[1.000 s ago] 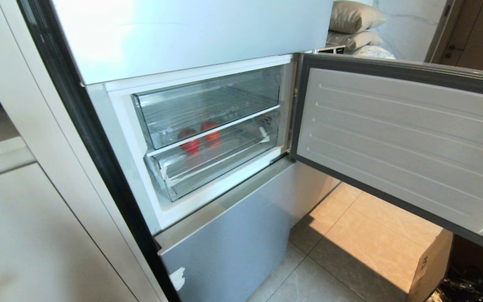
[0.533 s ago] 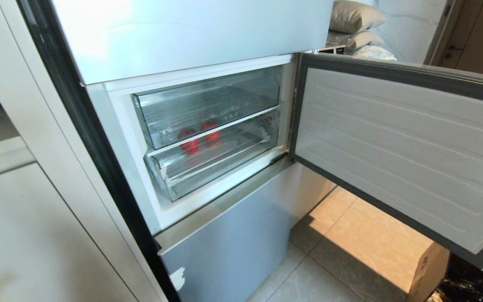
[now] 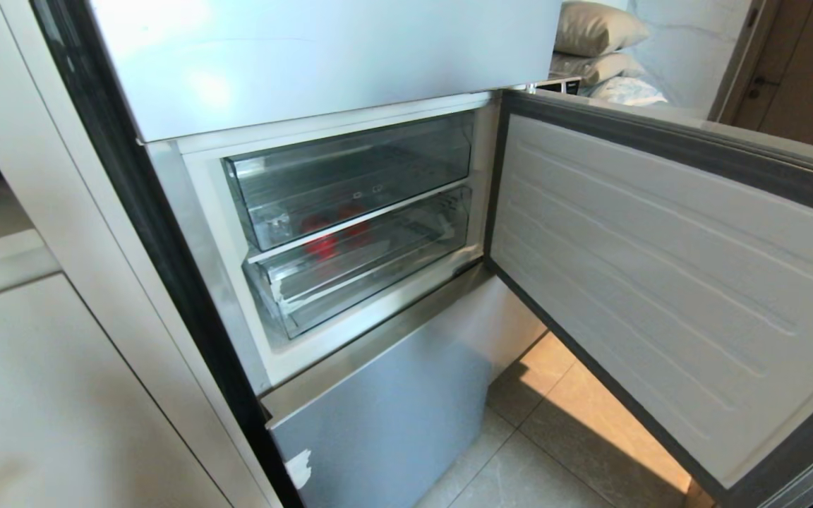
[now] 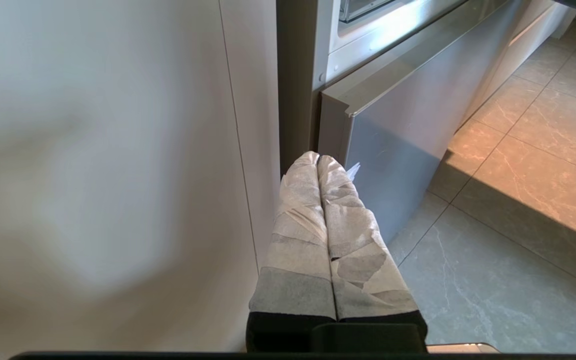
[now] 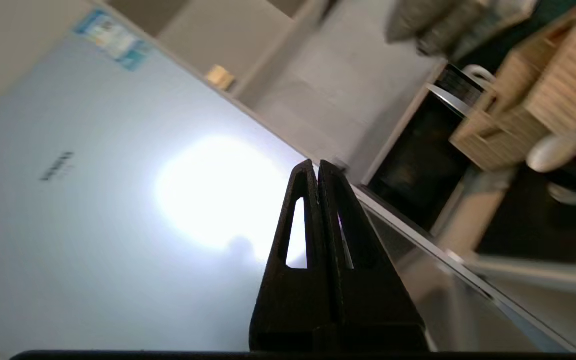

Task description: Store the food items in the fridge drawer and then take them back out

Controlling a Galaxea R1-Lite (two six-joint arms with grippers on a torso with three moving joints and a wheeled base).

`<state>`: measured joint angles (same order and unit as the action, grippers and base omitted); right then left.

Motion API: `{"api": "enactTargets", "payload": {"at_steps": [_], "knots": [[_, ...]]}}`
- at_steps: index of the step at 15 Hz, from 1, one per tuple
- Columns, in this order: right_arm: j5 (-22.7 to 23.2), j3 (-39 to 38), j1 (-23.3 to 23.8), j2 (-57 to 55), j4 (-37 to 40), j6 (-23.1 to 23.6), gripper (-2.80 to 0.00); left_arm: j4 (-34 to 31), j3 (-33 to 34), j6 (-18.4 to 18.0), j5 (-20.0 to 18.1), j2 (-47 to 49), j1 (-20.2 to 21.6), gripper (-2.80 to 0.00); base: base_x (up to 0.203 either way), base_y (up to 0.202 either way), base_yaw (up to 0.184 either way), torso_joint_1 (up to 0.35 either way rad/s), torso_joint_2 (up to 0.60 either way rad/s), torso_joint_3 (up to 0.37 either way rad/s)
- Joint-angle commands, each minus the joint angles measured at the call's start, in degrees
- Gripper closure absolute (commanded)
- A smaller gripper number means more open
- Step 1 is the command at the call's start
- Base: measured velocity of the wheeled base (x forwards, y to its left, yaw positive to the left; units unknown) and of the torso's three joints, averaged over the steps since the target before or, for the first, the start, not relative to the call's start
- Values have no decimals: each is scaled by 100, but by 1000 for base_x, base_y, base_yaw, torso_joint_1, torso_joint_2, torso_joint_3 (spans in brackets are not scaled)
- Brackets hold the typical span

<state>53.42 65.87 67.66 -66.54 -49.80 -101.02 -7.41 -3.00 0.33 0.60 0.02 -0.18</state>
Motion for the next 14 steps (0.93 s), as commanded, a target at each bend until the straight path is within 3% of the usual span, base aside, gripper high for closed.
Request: {"api": "enactTargets", "payload": {"at_steps": [1,3,4,5,6,7,9,14], "knots": [[-165,505,55,-54,-27,-76,0,-6,1,2,2,-2,1,0,0,0,0,0,0,0],[-587,32,15,-264,-13,922,0,-6,1,2,2,-2,1,0,0,0,0,0,0,0],[-960,-490,-119,-366,94,1815,0,-6,1,2,2,-2,1,0,0,0,0,0,0,0],[-1691,-928,-433,-502,328,2985,0,-6,1,2,2,-2,1,0,0,0,0,0,0,0],[-2733,-1222,-977,-647,559,3775,0,-6,1,2,2,-2,1,0,0,0,0,0,0,0],[-3647,-1519,-1625,-759,675,4264,0,-6,1,2,2,-2,1,0,0,0,0,0,0,0],[-4681,-2233,-3157,-899,557,4838,0,-6,1,2,2,-2,1,0,0,0,0,0,0,0],[-5725,-3111,-6548,-1099,290,5629,0,-6,1,2,2,-2,1,0,0,0,0,0,0,0]]}}
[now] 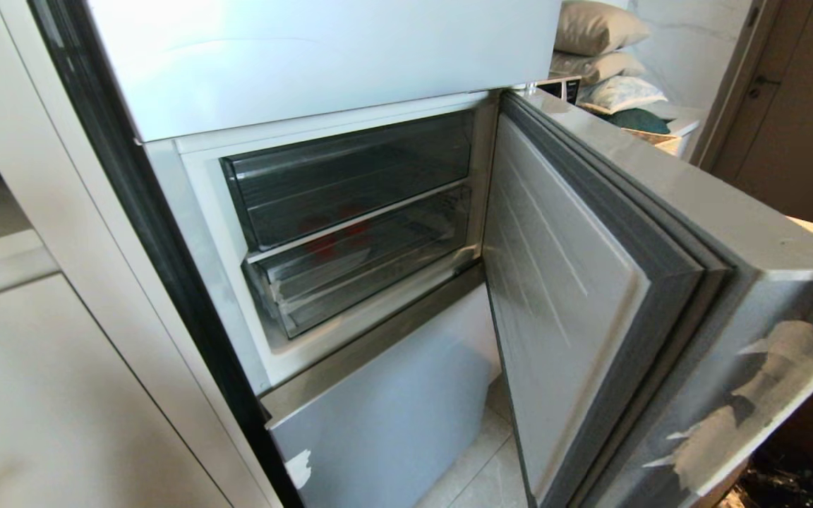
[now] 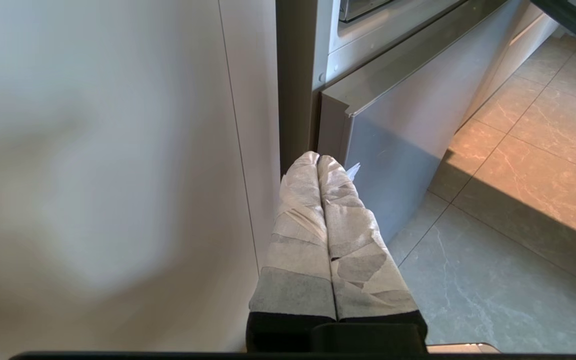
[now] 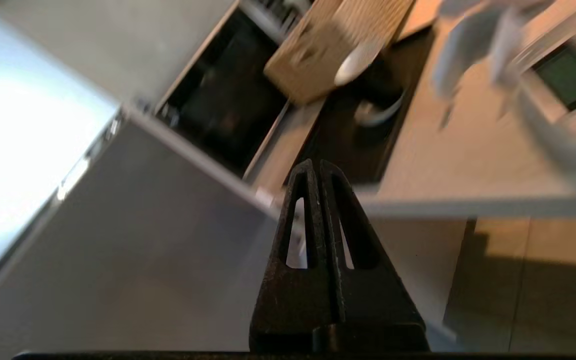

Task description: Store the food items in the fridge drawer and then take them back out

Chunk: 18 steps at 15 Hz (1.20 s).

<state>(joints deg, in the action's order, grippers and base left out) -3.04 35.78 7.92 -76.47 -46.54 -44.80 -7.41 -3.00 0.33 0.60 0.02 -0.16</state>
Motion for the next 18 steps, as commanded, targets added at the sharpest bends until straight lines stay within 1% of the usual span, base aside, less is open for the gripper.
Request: {"api": "enactTargets", "payload": {"at_steps": [1,2,4,6,9,12,13,15,16,18], "knots": [[-340,-112,-1235,-253,-84,186,0,-6,1,2,2,-2,-2,0,0,0,0,0,0,0],[-580,-79,-1788,-466,-156,342,0,-6,1,2,2,-2,-2,0,0,0,0,0,0,0],[-960,119,-2561,-1072,-338,651,0,-6,1,2,2,-2,-2,0,0,0,0,0,0,0],[-1102,480,-3159,-1554,-433,914,0,-6,1,2,2,-2,-2,0,0,0,0,0,0,0],[-1141,1153,-3895,-2194,-459,1039,0,-6,1,2,2,-2,-2,0,0,0,0,0,0,0],[-1160,1831,-4348,-2940,-461,1339,0,-6,1,2,2,-2,-2,0,0,0,0,0,0,0],[-1159,2175,-4465,-3247,-458,1393,0,-6,1,2,2,-2,-2,0,0,0,0,0,0,0],[-1132,3090,-4598,-3967,-456,1462,0,-6,1,2,2,-2,-2,0,0,0,0,0,0,0],[-1099,3692,-4632,-4363,-458,1485,0,-6,1,2,2,-2,-2,0,0,0,0,0,0,0],[-911,4715,-4669,-5135,-470,1509,0,-6,1,2,2,-2,-2,0,0,0,0,0,0,0]]}}
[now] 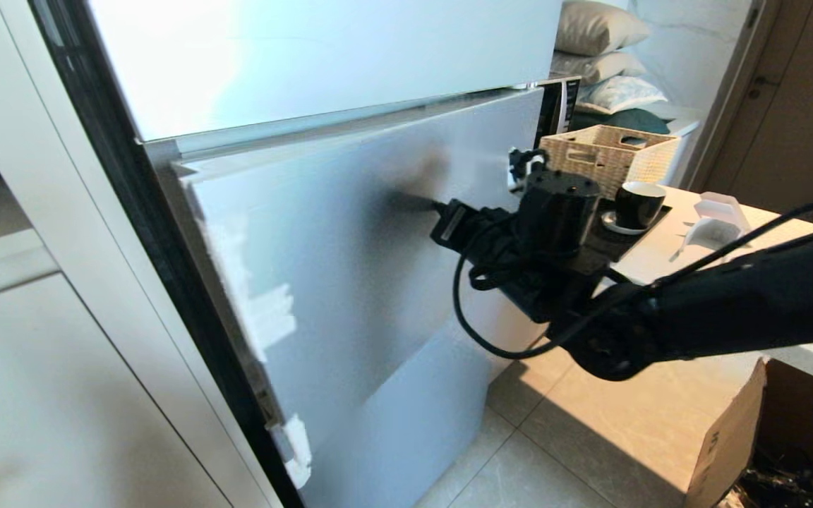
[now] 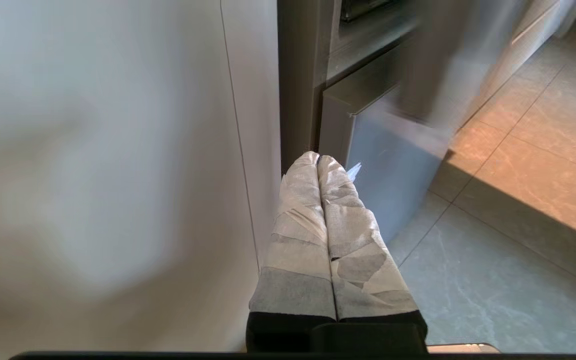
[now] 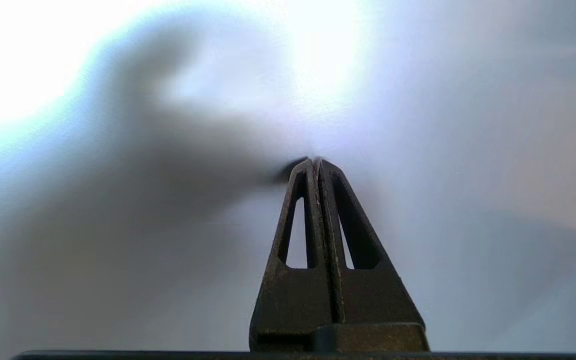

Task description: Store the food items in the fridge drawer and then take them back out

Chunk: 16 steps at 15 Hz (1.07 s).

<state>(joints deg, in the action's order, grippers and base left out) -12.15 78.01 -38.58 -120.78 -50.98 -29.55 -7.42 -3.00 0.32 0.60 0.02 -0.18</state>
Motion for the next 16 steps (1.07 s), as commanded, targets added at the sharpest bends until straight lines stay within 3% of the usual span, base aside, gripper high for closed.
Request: {"api": "enactTargets", "payload": {"at_steps": [1,3,5,8,11,13,16], "knots": [[160,791,-32,-956,-76,-11,0,-5,1,3,2,-2,1,0,0,0,0,0,0,0],[234,712,-52,-939,-305,6,0,-5,1,3,2,-2,1,0,0,0,0,0,0,0],[207,-160,-71,-369,-579,28,0,-5,1,3,2,-2,1,0,0,0,0,0,0,0],[179,-1947,-116,1521,-873,300,0,-5,1,3,2,-2,1,0,0,0,0,0,0,0],[113,-4286,52,3770,-867,1261,0,-5,1,3,2,-2,1,0,0,0,0,0,0,0],[263,-5520,532,5349,-414,1900,0,-5,1,3,2,-2,1,0,0,0,0,0,0,0],[1130,-6773,1961,7796,912,2605,0,-5,1,3,2,-2,1,0,0,0,0,0,0,0]]}}
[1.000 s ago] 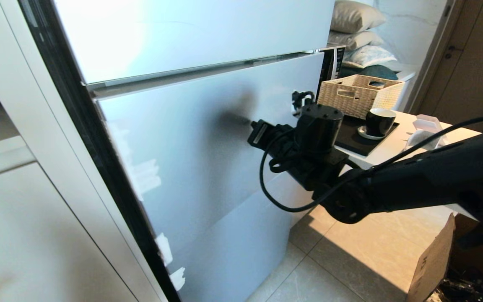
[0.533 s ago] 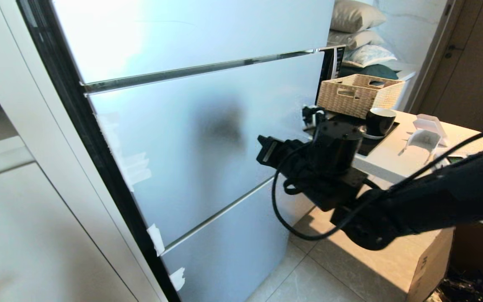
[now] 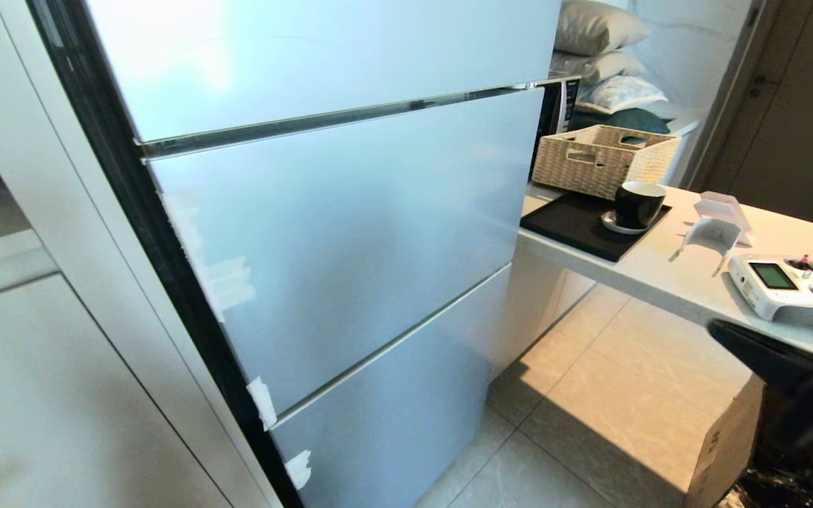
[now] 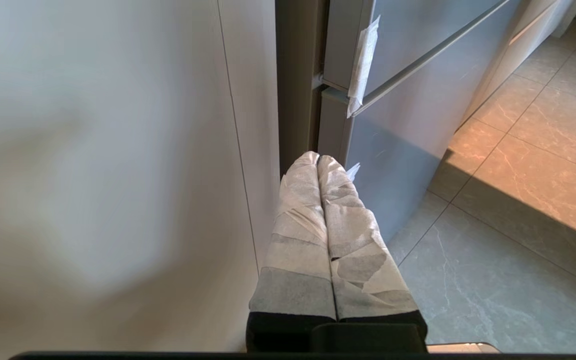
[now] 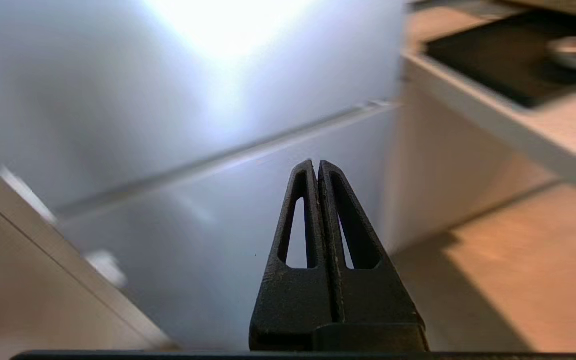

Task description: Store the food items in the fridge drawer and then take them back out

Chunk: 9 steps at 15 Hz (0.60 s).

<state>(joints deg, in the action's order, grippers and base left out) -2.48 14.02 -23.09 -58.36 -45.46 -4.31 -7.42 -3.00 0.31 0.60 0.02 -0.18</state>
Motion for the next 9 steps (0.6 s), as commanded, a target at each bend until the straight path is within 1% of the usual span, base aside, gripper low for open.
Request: {"api": "enactTargets", "payload": {"at_steps": [1,3,4,6,7,8,9], "knots": [[424,-611,799,2317,1047,236,0,-5,1,4,2,-2,1,0,0,0,0,0,0,0],[812,-898,1369,3703,2656,472,0,-5,-4,4,2,-2,1,0,0,0,0,0,0,0],[946,-979,1628,4261,3233,553,0,-5,1,4,2,-2,1,0,0,0,0,0,0,0],[1103,-1083,1971,5363,3888,691,0,-5,1,4,2,-2,1,0,0,0,0,0,0,0],[1068,-1130,2059,5686,4026,780,0,-5,-4,4,2,3,1,0,0,0,0,0,0,0],[695,-1261,2163,5866,4282,977,0,-5,1,4,2,-2,1,0,0,0,0,0,0,0],[446,-1350,2266,5849,4617,1098,0,-5,1,4,2,-2,1,0,0,0,0,0,0,0]]}}
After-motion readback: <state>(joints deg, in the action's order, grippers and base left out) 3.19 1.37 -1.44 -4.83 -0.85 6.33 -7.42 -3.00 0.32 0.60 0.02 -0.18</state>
